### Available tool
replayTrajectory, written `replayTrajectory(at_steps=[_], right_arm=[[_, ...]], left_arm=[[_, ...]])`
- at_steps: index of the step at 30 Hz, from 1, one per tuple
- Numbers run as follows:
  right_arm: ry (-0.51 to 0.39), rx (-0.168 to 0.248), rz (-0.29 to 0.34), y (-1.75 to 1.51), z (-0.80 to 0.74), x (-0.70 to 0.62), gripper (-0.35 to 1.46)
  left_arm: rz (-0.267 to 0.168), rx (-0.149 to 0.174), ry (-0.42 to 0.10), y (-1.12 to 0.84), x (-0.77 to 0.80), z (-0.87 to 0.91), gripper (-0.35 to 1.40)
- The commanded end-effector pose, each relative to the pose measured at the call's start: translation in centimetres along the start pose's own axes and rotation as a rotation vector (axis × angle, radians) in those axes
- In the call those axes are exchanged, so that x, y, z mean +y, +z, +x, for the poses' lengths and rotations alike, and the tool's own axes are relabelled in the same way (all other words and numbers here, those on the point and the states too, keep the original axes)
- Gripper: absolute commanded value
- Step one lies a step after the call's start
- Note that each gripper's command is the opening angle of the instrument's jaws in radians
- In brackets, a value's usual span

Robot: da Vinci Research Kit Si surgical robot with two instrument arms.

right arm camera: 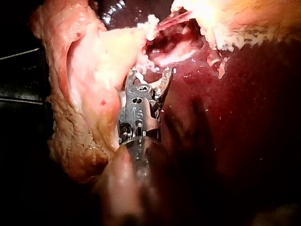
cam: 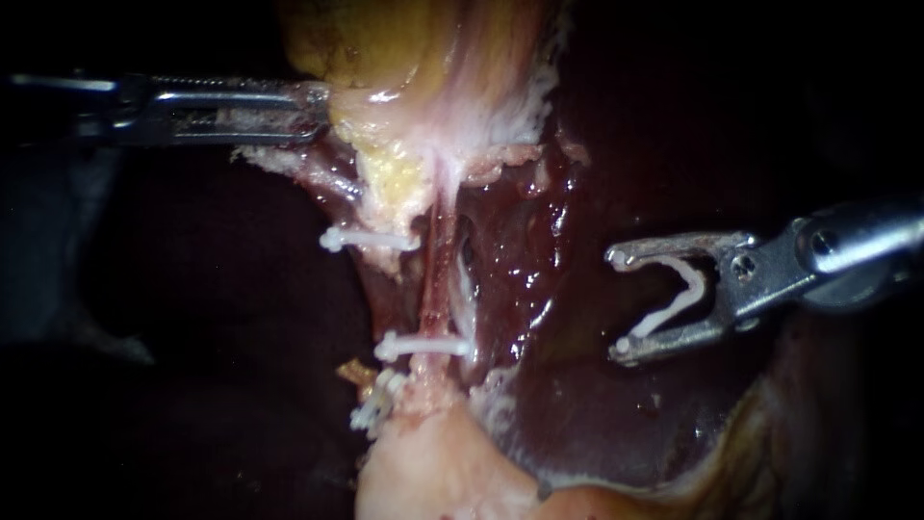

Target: Clipping second clip right tube

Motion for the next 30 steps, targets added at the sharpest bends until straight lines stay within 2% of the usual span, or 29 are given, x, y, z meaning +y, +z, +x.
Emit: replayTrajectory(at_steps=[1,5,8,14,18,25,28,30], right_arm=[[0.000,0.000,0.000,0.00,0.00,0.00,0.50],[0.000,0.000,0.000,0.01,0.00,0.01,0.50],[0.000,0.000,-0.001,0.01,0.00,0.01,0.50],[0.000,0.000,-0.001,0.01,0.00,0.01,0.50],[0.002,0.000,-0.001,0.01,0.01,0.01,0.50],[0.012,0.031,-0.021,0.18,0.15,0.00,0.50],[0.070,0.050,-0.022,0.34,0.24,0.00,0.50],[0.102,0.073,0.006,0.47,0.29,0.00,0.50]], left_arm=[[-0.001,0.000,0.000,-0.01,0.00,0.00,-0.35],[-0.008,-0.005,-0.004,-0.15,0.03,0.06,-0.35],[0.001,-0.003,-0.017,-0.33,0.06,0.18,-0.35],[0.025,0.005,0.030,-0.65,0.12,0.37,-0.35],[0.031,0.006,0.039,-0.70,0.15,0.37,-0.35],[0.047,0.013,0.048,-0.71,0.17,0.37,-0.35],[0.050,0.013,0.053,-0.72,0.18,0.37,-0.35],[0.051,0.014,0.052,-0.72,0.19,0.37,-0.35]])
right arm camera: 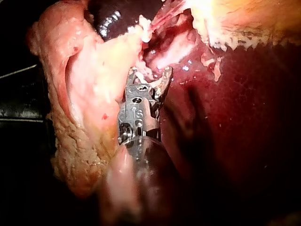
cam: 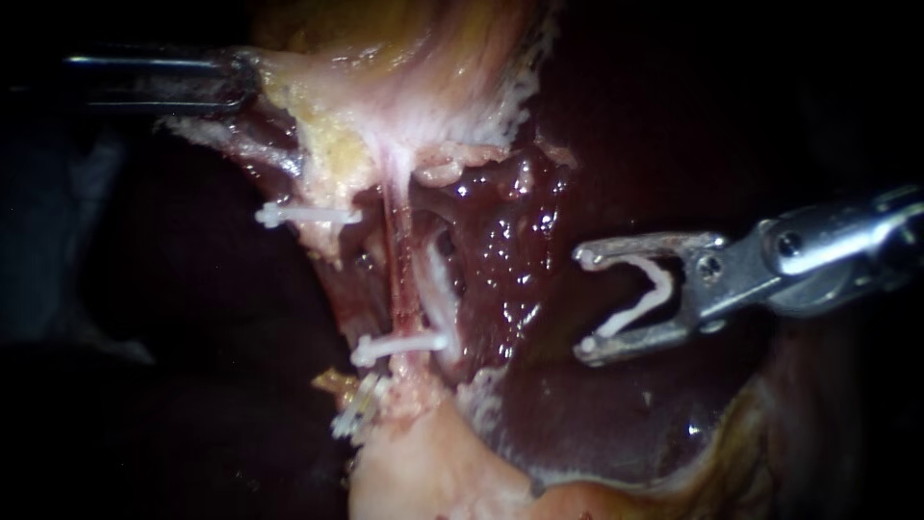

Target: Clipping second clip right tube

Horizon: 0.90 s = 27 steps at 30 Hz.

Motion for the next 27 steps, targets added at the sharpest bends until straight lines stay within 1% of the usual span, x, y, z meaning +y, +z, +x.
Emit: replayTrajectory(at_steps=[1,4,7,10,16,21,25,27], right_arm=[[0.021,0.009,0.012,0.06,0.02,0.00,0.50],[0.065,0.020,0.014,0.28,0.08,0.03,0.50],[0.114,0.041,0.020,0.51,0.12,0.06,0.50],[0.148,0.045,0.020,0.73,0.12,0.09,0.50],[0.198,0.047,0.024,1.14,0.00,0.17,0.50],[0.232,0.050,0.032,1.37,-0.11,0.25,0.50],[0.266,0.089,0.061,1.52,-0.17,0.30,0.50],[0.290,0.125,0.086,1.59,-0.17,0.32,0.50]], left_arm=[[0.000,0.001,0.000,0.00,0.00,0.00,-0.35],[0.002,0.001,-0.001,0.00,0.01,0.00,-0.35],[0.003,0.001,-0.002,-0.01,0.03,0.00,-0.35],[0.004,0.001,-0.003,-0.01,0.05,0.01,-0.35],[0.008,0.003,-0.004,-0.02,0.08,0.01,-0.35],[0.007,0.002,-0.004,-0.02,0.09,0.01,-0.35],[0.007,0.003,-0.004,-0.02,0.10,0.01,-0.35],[0.007,0.003,-0.005,-0.02,0.10,0.01,-0.35]])
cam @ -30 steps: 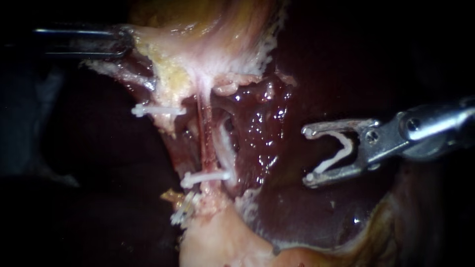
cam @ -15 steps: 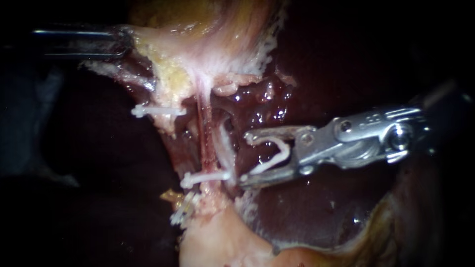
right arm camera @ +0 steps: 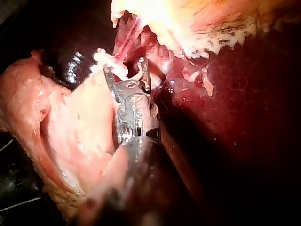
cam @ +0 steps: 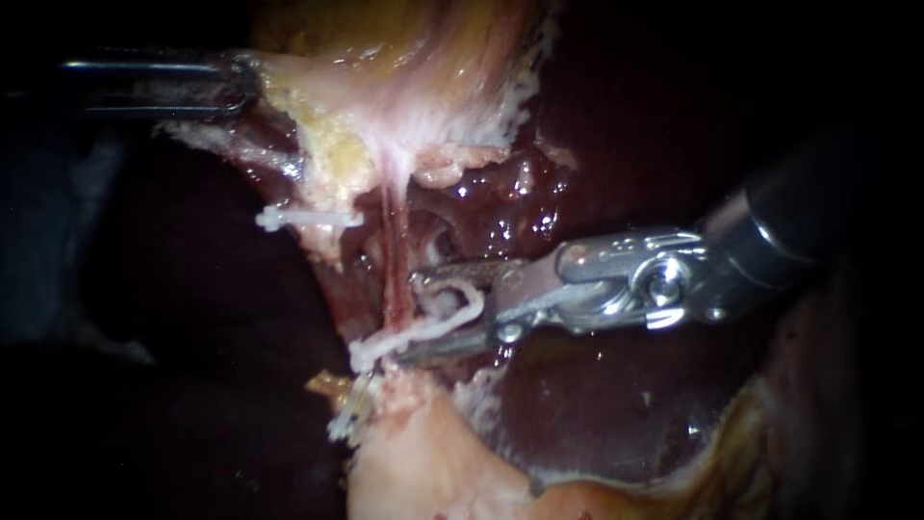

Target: Clipping second clip right tube

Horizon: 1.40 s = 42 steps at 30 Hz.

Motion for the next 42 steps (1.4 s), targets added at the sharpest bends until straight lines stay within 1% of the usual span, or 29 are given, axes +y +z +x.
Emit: replayTrajectory(at_steps=[1,2,5,7,9,11,13,16,17,19,20,23,25,28,31,33,35,37,40,42], right_arm=[[0.012,0.017,0.011,0.02,0.01,0.00,0.50],[0.019,0.036,0.024,0.06,0.02,0.01,0.50],[0.046,0.072,0.055,0.13,0.06,0.01,0.50],[0.057,0.087,0.071,0.17,0.08,0.01,0.49],[0.068,0.096,0.086,0.21,0.10,0.00,0.49],[0.074,0.113,0.102,0.24,0.12,0.00,0.49],[0.081,0.115,0.117,0.26,0.13,0.00,0.49],[0.085,0.117,0.120,0.27,0.14,-0.01,0.49],[0.085,0.121,0.119,0.27,0.14,-0.01,0.49],[0.083,0.135,0.134,0.26,0.14,-0.04,0.49],[0.081,0.141,0.147,0.26,0.14,-0.06,0.49],[0.080,0.166,0.204,0.23,0.16,-0.17,0.49],[0.073,0.172,0.248,0.21,0.20,-0.28,0.47],[0.058,0.185,0.292,0.21,0.26,-0.44,0.47],[0.055,0.193,0.319,0.20,0.32,-0.58,0.46],[0.051,0.194,0.330,0.20,0.35,-0.64,0.46],[0.049,0.195,0.337,0.19,0.37,-0.68,0.45],[0.050,0.196,0.334,0.19,0.38,-0.69,0.45],[0.056,0.196,0.331,0.19,0.38,-0.66,0.40],[0.080,0.194,0.330,0.18,0.36,-0.63,0.35]], left_arm=[[0.000,0.000,0.000,0.00,0.00,0.00,-0.35],[0.000,0.000,0.000,0.00,0.00,0.00,-0.35],[0.000,0.000,0.000,0.00,0.00,0.00,-0.35],[0.000,0.000,0.000,0.00,0.00,0.00,-0.35],[0.000,0.000,0.000,0.00,0.00,0.00,-0.35],[0.000,0.000,0.000,0.00,0.00,0.00,-0.35],[0.000,0.000,-0.001,0.00,0.01,0.00,-0.35],[0.001,0.000,-0.001,0.00,0.01,0.00,-0.35],[0.001,0.000,-0.001,0.00,0.01,0.00,-0.35],[0.001,0.000,-0.001,0.00,0.01,0.00,-0.35],[0.001,0.000,-0.001,0.00,0.01,0.00,-0.35],[0.001,0.000,-0.001,0.00,0.00,0.00,-0.35],[0.001,0.000,-0.001,0.00,0.00,0.00,-0.35],[0.002,0.000,-0.001,0.00,0.00,0.00,-0.35],[0.002,0.000,-0.001,0.00,0.00,0.00,-0.35],[0.002,0.001,-0.001,0.00,0.00,0.00,-0.35],[0.003,0.001,-0.002,0.00,-0.01,0.00,-0.35],[0.003,0.001,-0.002,0.00,-0.01,0.00,-0.35],[0.003,0.001,-0.002,0.01,-0.01,0.00,-0.35],[0.003,0.001,-0.002,0.01,-0.01,0.00,-0.35]])
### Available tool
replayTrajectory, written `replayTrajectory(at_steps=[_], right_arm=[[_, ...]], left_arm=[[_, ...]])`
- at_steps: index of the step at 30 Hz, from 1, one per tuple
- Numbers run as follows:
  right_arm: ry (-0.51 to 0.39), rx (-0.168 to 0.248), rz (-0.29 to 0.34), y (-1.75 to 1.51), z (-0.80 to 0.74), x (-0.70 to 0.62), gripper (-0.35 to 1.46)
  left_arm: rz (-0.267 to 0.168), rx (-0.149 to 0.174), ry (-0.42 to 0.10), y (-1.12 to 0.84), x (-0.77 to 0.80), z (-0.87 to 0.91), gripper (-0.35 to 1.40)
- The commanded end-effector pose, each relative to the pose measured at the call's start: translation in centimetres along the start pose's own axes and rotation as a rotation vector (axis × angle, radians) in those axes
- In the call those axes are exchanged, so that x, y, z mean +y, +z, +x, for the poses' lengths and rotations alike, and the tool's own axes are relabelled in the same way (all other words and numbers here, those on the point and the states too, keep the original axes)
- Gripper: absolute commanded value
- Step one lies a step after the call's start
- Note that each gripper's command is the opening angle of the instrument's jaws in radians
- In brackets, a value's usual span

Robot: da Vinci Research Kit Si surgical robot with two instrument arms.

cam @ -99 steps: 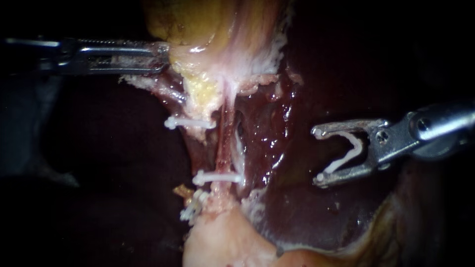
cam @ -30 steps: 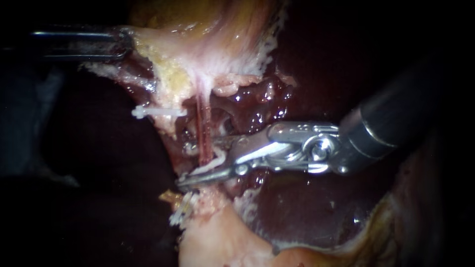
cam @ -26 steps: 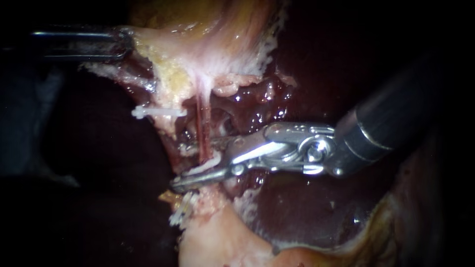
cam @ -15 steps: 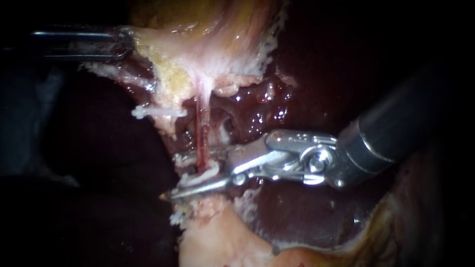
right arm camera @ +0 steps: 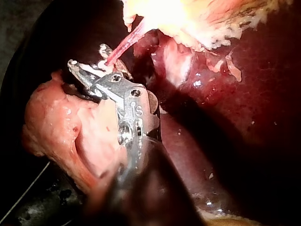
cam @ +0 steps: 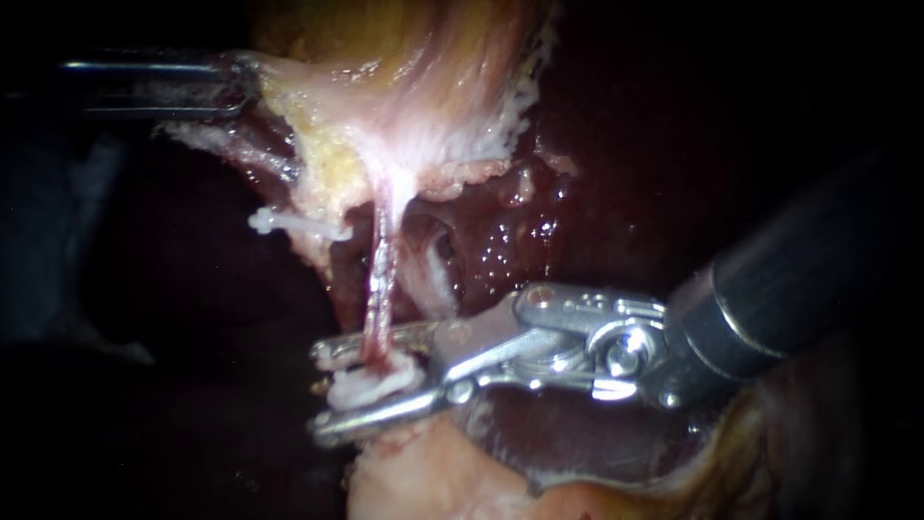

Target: Clipping second clip right tube

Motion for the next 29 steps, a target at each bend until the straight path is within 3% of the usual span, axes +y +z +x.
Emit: replayTrajectory(at_steps=[1,7,13,14,29], right_arm=[[0.001,0.000,-0.008,-0.02,-0.02,0.01,0.31],[0.012,0.006,-0.022,-0.11,-0.05,0.05,0.02],[0.112,0.010,-0.023,-0.16,-0.07,0.06,-0.35],[0.141,0.011,-0.023,-0.18,-0.08,0.06,-0.35],[0.139,0.000,-0.030,-0.23,-0.15,0.11,-0.35]], left_arm=[[0.000,0.000,0.000,0.00,0.00,0.00,-0.35],[0.001,0.000,0.000,0.00,0.00,0.00,-0.35],[0.001,0.000,0.000,0.01,-0.01,0.00,-0.35],[0.001,0.000,0.000,0.01,-0.01,0.00,-0.35],[0.002,0.001,-0.001,0.01,-0.01,0.00,-0.35]])
